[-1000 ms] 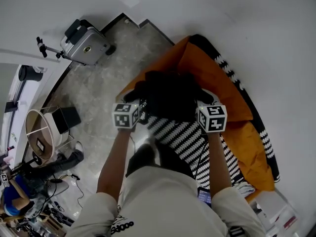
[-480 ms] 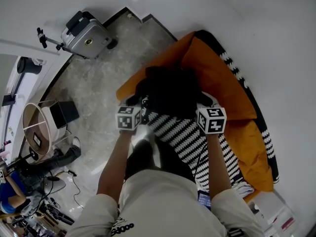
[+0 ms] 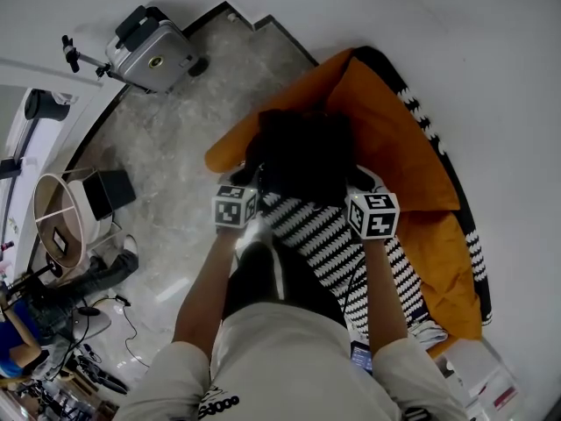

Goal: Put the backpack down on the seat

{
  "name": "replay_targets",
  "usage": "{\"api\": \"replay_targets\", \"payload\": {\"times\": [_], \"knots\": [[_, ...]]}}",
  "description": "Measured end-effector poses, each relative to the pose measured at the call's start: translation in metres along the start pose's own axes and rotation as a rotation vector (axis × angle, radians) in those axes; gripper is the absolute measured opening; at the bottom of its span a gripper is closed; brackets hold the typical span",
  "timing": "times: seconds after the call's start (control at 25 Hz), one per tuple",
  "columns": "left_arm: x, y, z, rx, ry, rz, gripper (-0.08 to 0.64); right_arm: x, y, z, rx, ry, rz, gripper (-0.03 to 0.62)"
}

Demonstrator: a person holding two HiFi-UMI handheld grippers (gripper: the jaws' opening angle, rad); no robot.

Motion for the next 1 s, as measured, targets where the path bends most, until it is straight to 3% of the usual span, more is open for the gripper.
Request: {"api": "replay_targets", "payload": {"times": [0.44, 0.76, 0.88, 1.0], "knots": [[-0.013, -0.012, 0.036, 0.051, -0.049, -0.011, 0.091, 0.016, -0.038, 0.031, 0.083, 0.046, -0.003, 0.021], [-0.009, -0.015, 0.064, 0.033, -0.077, -0.065, 0.099, 0.019, -0.052, 0.064, 0.128, 0.044, -0.029, 0.074], [-0.011, -0.015, 0.069, 0.025, -0.108, -0.072, 0.159, 0.026, -0.056, 0.071, 0.138, 0.055, -0.065, 0.101], [-0.01, -0.017, 0.066, 0.023, -0.128, -0.066, 0.27, 0.039, -0.056, 0.071, 0.156, 0.093, -0.068, 0.2]]}}
Point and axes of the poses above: the fingertips, and each gripper's own axes: z forward along the fingers, x to its left, y out of its top, the point moved 6 cm from there along -z, backward along the fingers, and after that the axes turned 3 degrees about x, right-handed, at the moved point
